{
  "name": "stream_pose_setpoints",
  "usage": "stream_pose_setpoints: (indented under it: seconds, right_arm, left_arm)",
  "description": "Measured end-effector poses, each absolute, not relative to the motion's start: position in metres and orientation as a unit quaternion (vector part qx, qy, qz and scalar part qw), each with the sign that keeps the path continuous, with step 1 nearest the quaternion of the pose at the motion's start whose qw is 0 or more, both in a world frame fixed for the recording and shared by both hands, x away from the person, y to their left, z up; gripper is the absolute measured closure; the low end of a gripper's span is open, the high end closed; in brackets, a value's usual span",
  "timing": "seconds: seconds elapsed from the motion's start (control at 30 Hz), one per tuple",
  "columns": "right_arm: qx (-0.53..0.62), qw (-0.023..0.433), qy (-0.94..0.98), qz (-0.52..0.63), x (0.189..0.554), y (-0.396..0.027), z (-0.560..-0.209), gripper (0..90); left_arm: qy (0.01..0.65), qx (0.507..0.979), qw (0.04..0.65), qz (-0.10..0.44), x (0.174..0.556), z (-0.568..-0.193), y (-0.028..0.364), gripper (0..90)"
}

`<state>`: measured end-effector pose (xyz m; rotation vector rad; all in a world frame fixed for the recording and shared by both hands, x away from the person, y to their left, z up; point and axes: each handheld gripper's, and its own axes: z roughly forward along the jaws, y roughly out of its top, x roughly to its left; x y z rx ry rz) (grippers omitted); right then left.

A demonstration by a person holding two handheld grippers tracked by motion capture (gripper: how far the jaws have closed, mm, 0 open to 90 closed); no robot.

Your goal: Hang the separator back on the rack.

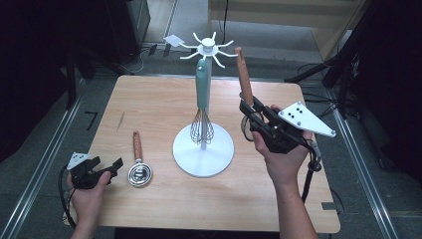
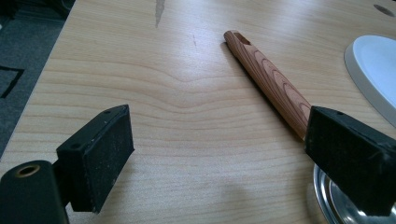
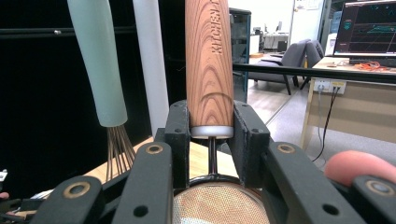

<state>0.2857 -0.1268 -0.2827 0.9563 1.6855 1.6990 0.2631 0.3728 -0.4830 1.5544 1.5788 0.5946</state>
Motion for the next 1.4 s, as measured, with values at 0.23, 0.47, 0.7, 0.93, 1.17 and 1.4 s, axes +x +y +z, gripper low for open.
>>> stream_pose_setpoints:
  seconds: [0.23,0.47,0.7,0.93,1.17,1.4]
  right_arm:
    - [0.353,0.279,0.626,0.636,0.2831,-0.1274,-0.283,72.2]
    - [0.346,0.272,0.632,0.638,0.2811,-0.1266,-0.2847,72.2]
    - [0.344,0.266,0.631,0.642,0.2797,-0.1269,-0.2864,72.2]
    - [0.366,0.263,0.613,0.649,0.2826,-0.135,-0.2875,72.2]
    - [0.346,0.267,0.612,0.659,0.2762,-0.1322,-0.2829,72.2]
    - [0.339,0.258,0.618,0.661,0.2763,-0.127,-0.2831,72.3]
  left_arm:
    - [0.627,0.618,0.411,0.237,0.263,-0.483,0.3728,8.8]
    - [0.626,0.619,0.41,0.237,0.2629,-0.4829,0.3726,8.8]
    - [0.626,0.619,0.41,0.237,0.2629,-0.4829,0.3725,8.9]
    - [0.626,0.618,0.411,0.236,0.2628,-0.483,0.3726,8.9]
    - [0.626,0.619,0.41,0.237,0.2627,-0.4829,0.3724,8.9]
    - [0.626,0.619,0.41,0.237,0.2628,-0.4829,0.3725,8.9]
